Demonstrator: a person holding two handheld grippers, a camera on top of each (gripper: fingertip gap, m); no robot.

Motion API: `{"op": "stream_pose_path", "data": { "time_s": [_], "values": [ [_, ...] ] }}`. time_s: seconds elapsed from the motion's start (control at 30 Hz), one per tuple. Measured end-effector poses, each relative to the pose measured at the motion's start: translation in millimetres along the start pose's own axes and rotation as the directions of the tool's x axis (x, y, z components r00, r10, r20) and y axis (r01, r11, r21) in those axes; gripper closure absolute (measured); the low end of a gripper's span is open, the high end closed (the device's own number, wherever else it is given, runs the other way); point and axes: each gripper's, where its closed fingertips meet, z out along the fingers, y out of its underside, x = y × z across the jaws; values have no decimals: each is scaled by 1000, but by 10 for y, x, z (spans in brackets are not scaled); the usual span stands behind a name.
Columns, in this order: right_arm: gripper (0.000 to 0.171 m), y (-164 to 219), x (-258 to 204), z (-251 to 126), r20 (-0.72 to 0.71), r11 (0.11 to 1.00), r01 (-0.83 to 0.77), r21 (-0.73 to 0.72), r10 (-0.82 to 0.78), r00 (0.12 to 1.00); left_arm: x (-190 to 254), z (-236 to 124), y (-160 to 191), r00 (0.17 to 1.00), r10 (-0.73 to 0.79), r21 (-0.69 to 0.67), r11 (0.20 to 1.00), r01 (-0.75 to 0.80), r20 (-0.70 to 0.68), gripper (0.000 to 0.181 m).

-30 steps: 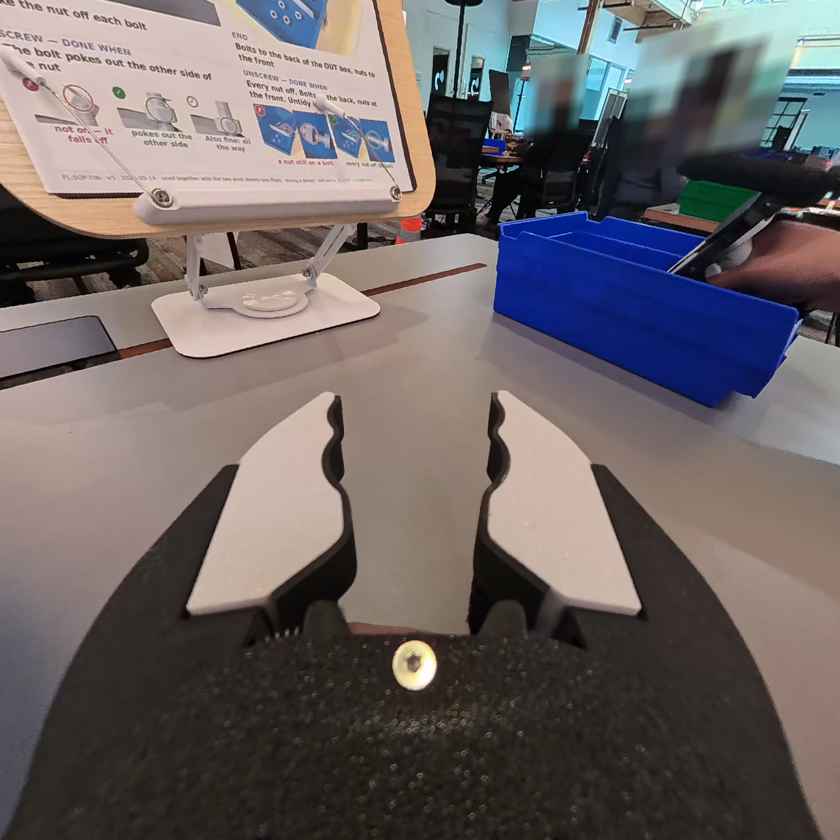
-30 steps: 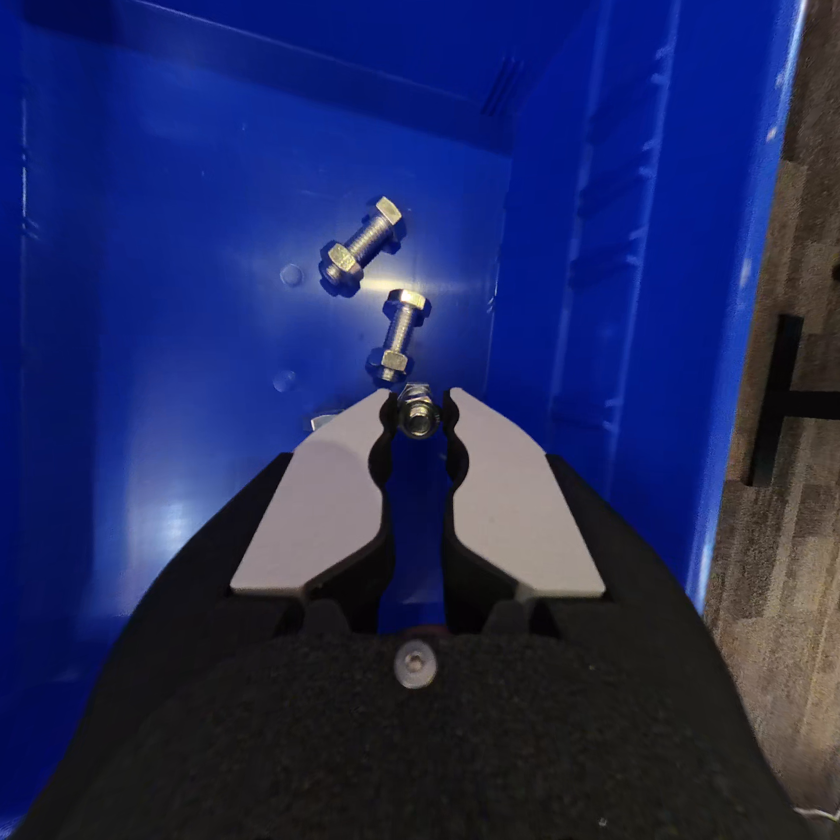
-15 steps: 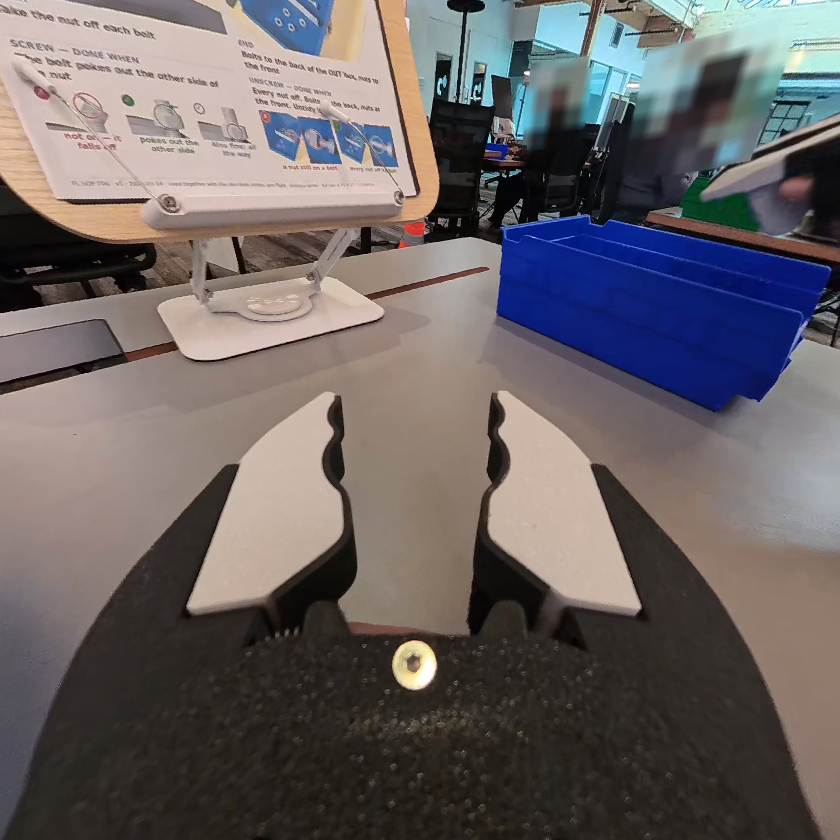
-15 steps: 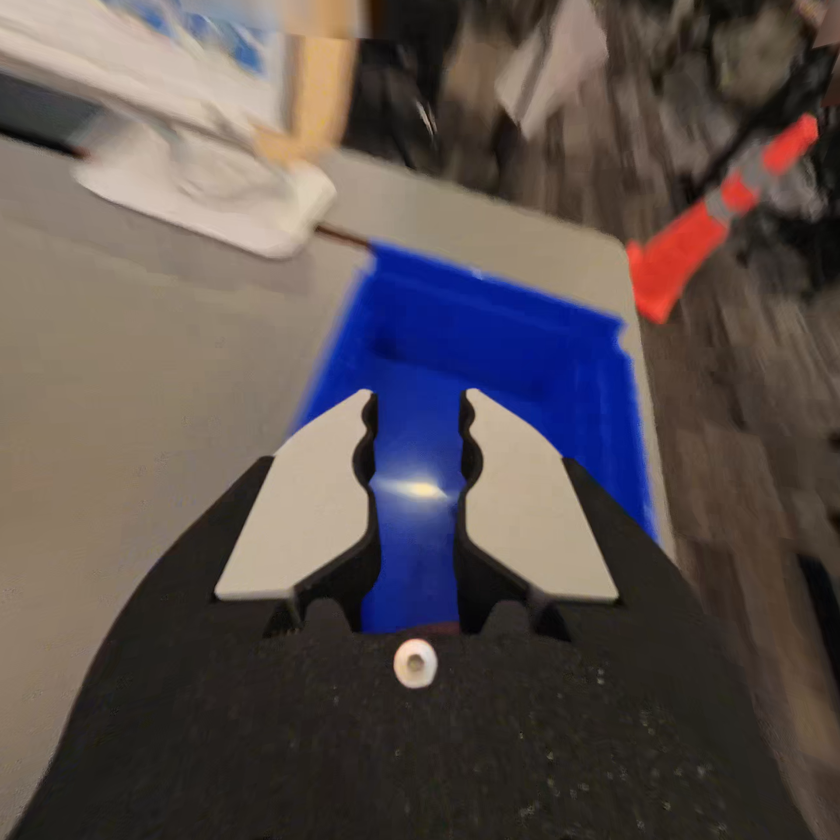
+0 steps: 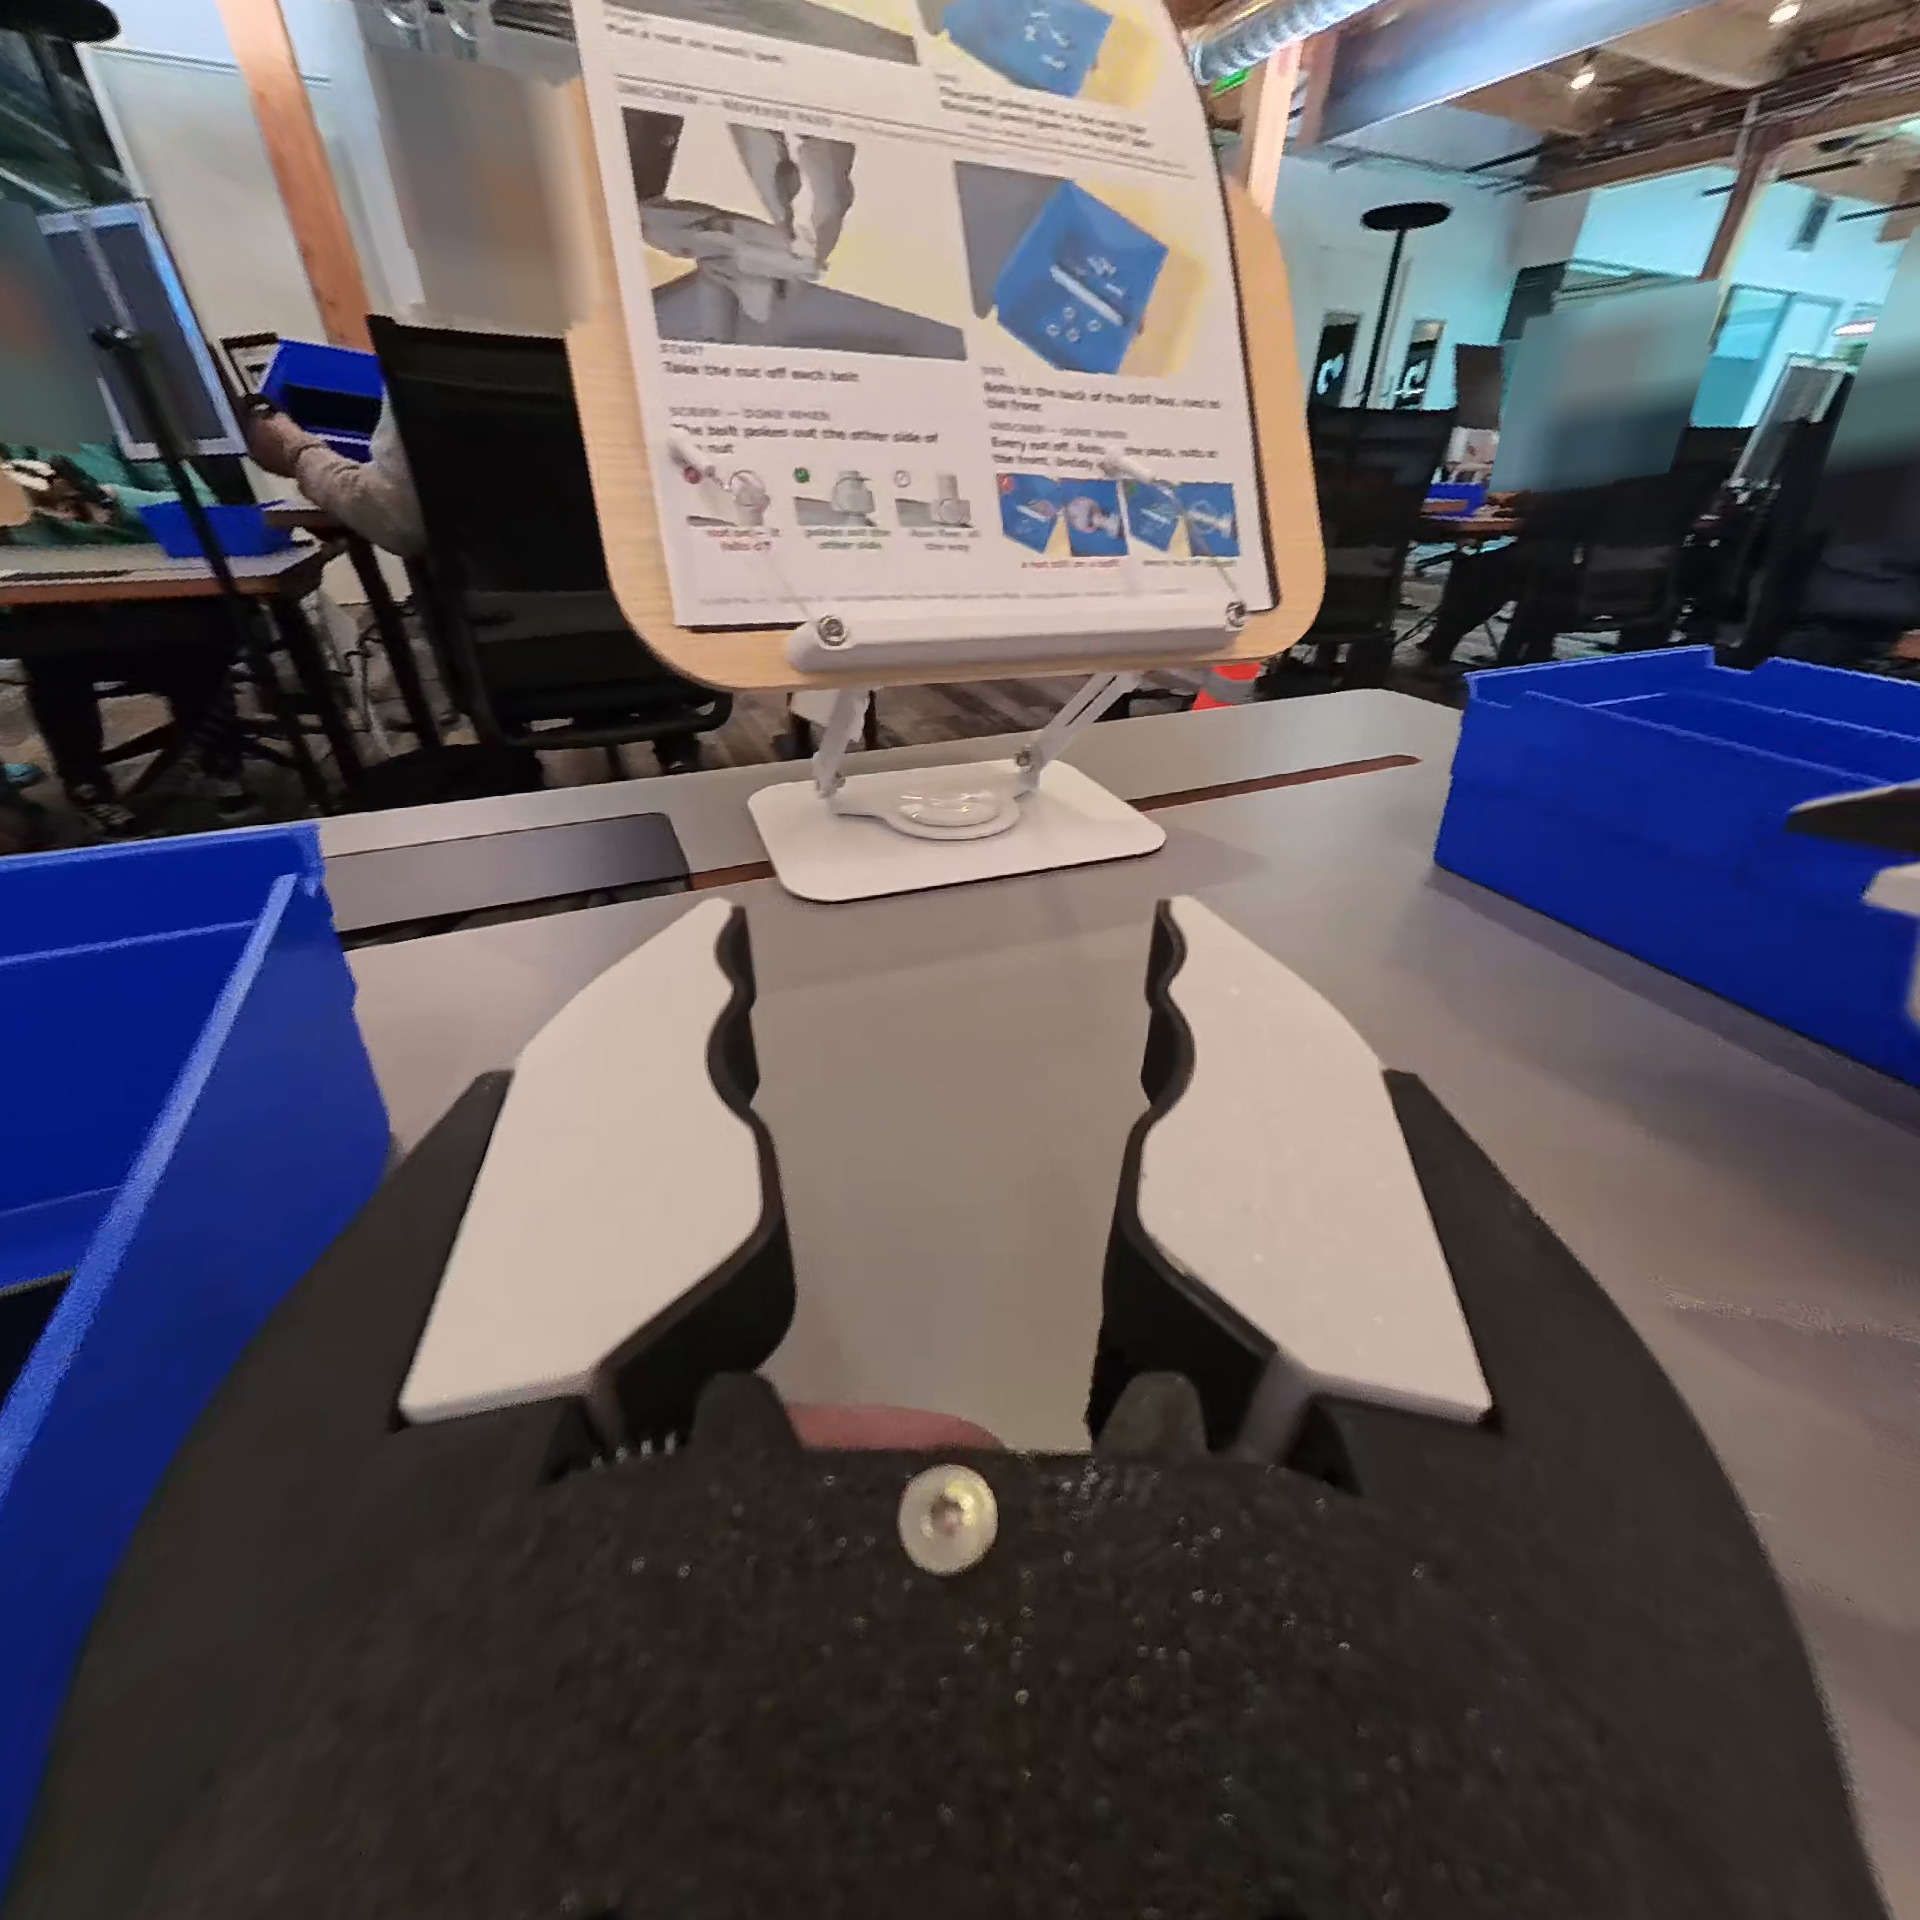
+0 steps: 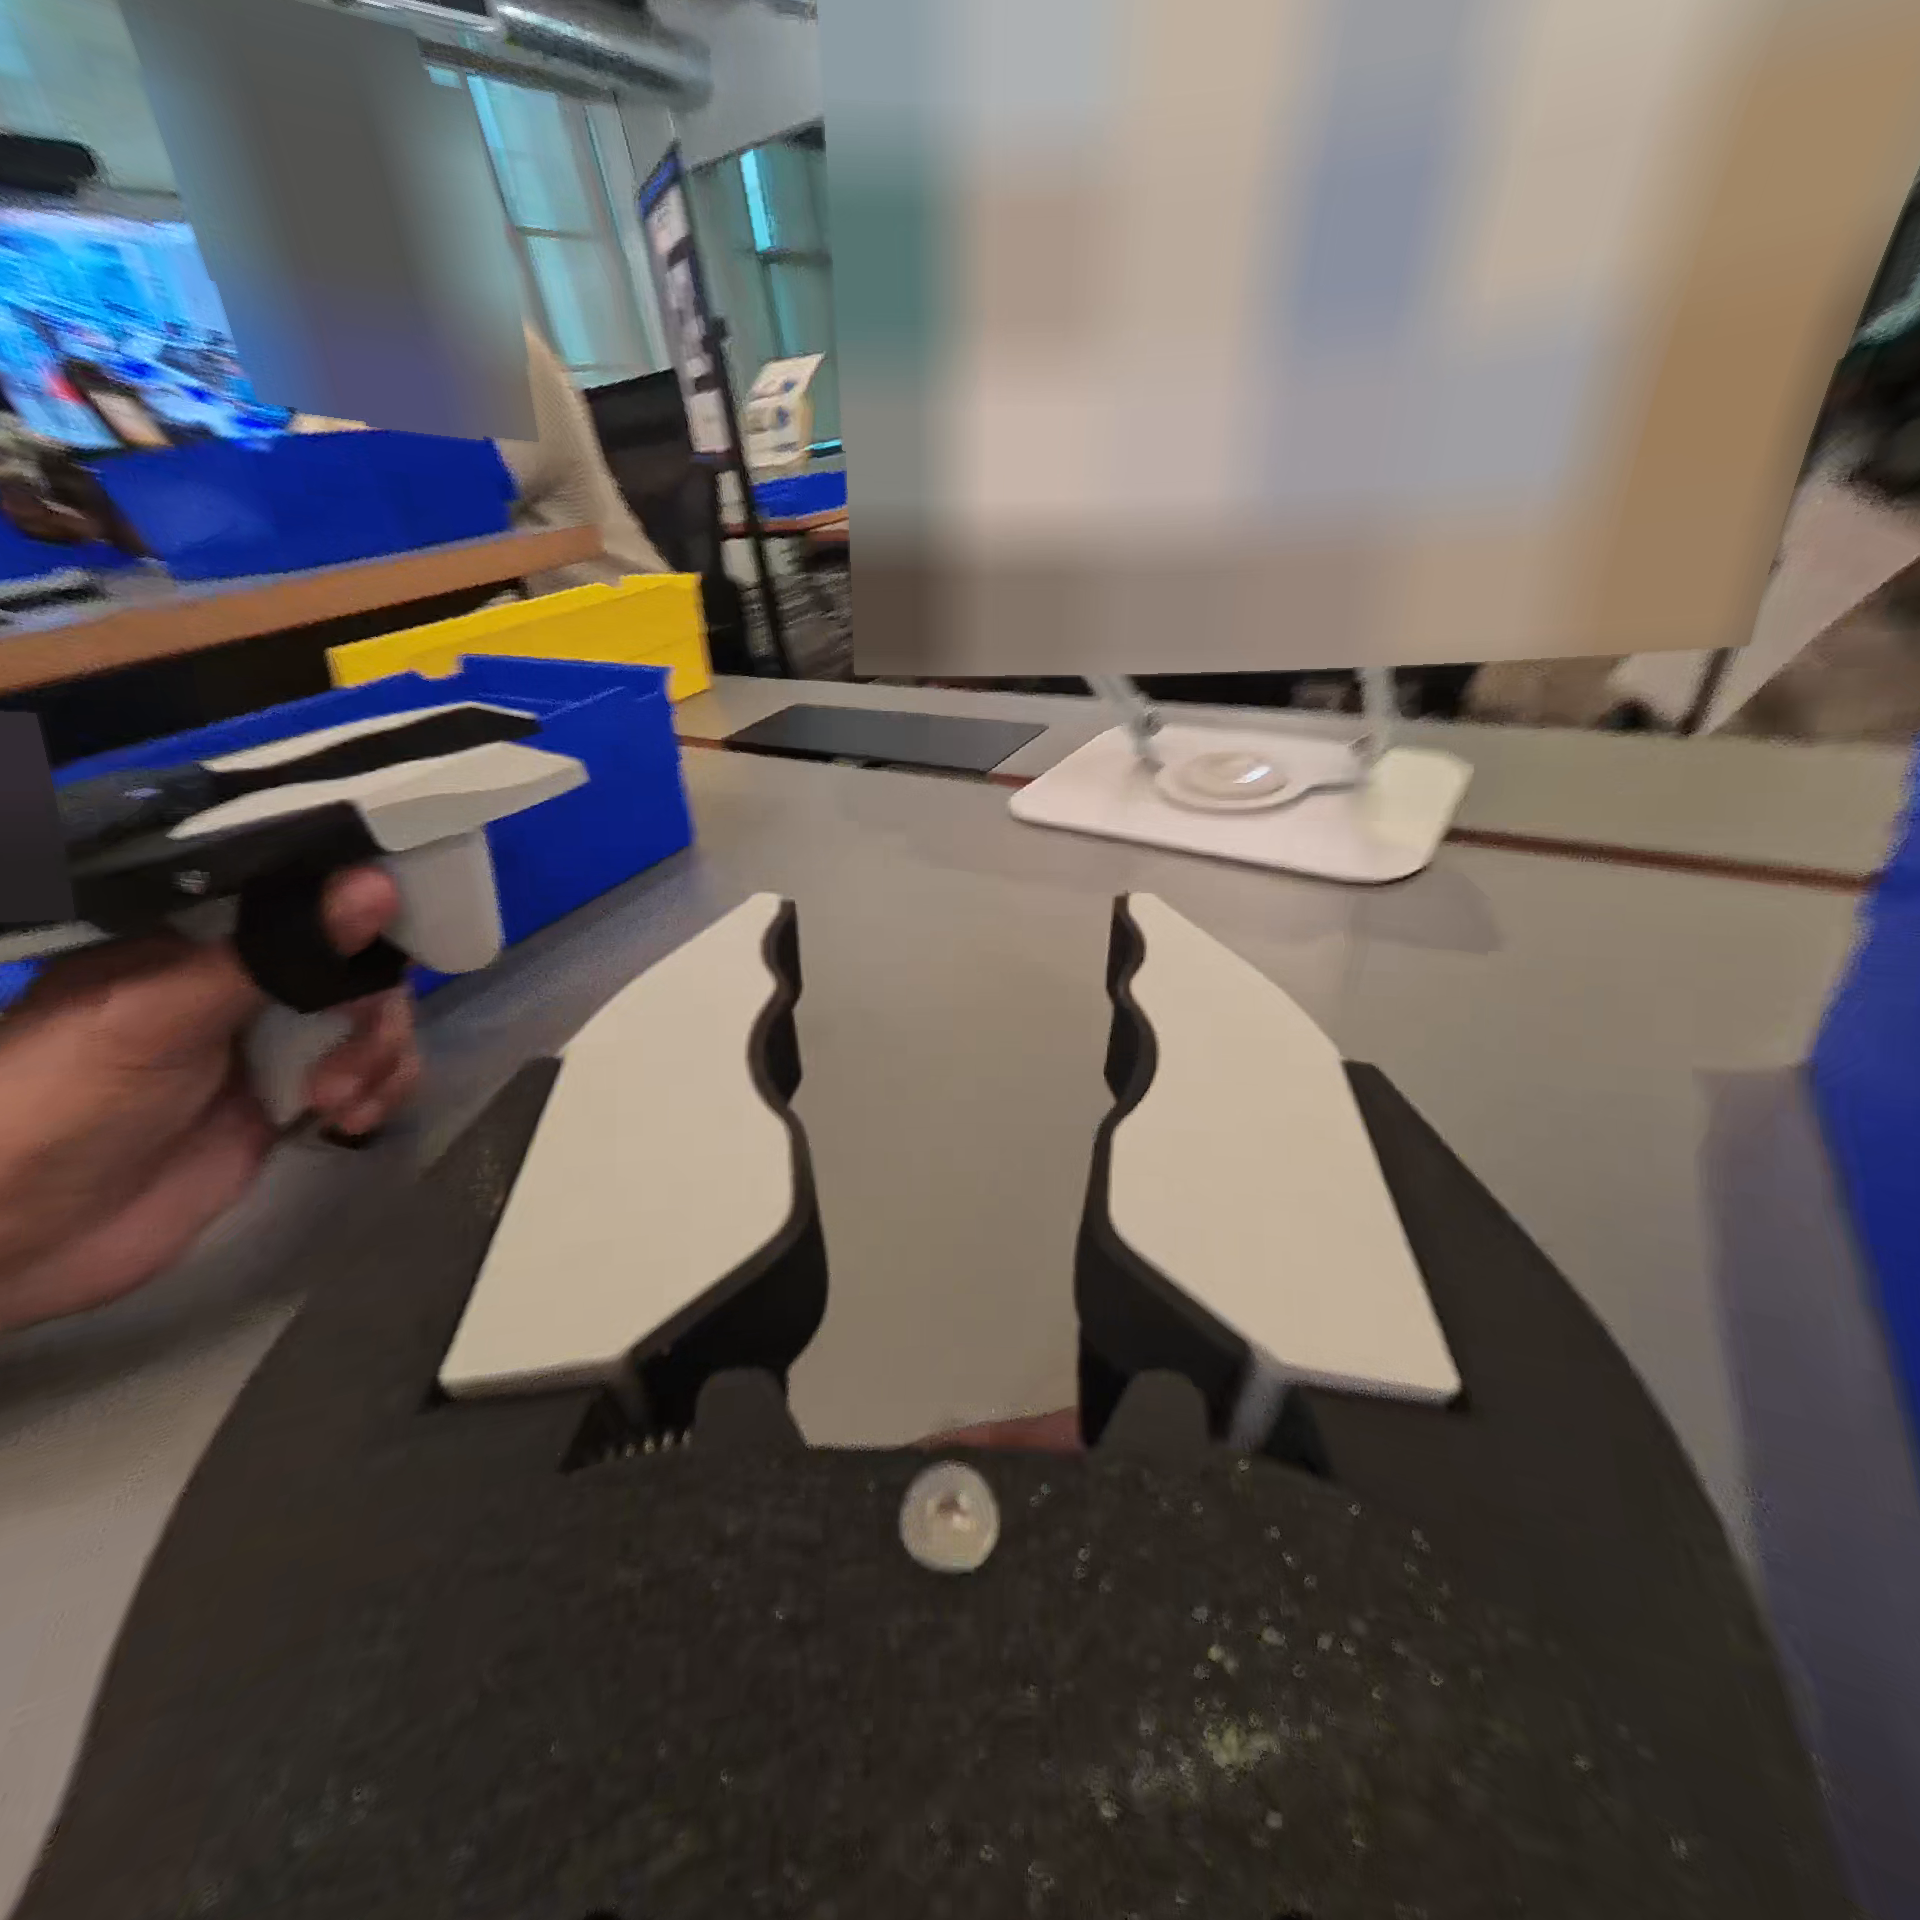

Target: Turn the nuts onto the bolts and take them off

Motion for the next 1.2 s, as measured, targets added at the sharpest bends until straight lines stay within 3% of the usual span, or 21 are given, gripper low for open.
{"op": "stream_pose_path", "data": {
  "time_s": [0.1,0.27,1.2],
  "values": [
    [113,41,0,-44,-44,990,139,-30,-140,989,-47,5,33,1000,-5,-20,1000,5,26,108],
    [110,125,50,-94,-76,977,197,-78,-203,976,0,49,155,1000,-26,-71,997,27,8,108],
    [114,179,24,-93,-62,977,190,-100,-197,978,120,85,236,999,16,-108,994,-20,-40,112]
  ]
}}
